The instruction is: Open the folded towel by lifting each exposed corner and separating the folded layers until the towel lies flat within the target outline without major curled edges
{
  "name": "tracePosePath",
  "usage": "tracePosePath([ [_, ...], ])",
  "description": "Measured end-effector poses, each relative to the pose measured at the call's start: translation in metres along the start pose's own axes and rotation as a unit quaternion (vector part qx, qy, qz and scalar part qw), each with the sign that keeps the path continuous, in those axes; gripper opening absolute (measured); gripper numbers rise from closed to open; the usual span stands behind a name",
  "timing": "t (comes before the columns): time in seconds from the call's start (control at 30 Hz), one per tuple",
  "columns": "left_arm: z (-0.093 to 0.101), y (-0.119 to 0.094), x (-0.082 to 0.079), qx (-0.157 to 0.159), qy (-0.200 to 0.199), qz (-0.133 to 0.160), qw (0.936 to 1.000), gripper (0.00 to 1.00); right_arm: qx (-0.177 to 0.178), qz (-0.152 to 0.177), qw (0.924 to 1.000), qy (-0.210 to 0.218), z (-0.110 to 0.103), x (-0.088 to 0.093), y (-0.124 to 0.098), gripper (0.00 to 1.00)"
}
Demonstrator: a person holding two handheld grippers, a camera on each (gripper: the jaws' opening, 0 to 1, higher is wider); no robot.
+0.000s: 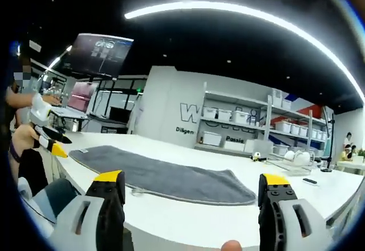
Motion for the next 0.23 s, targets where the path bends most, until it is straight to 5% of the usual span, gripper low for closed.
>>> tracePosePath([
  [0.23, -0.012, -0.015, 0.002, -0.033, -0.007, -0.001, 0.9994, 0.99, 0.005, -0.070, 0.9974, 0.014, 0.023, 0.031, 0.033, 0.99],
])
Point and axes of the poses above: the point that each gripper's makers call its tool centre point, and the gripper's own axes: y roughly forward along the fingers, z roughly to its right, x roughly out of its underside, the point moved 7 cm from there along -y, roughly backward along the fingers, and after that the axes turned 10 degrees about x, right-handed, at the moved point
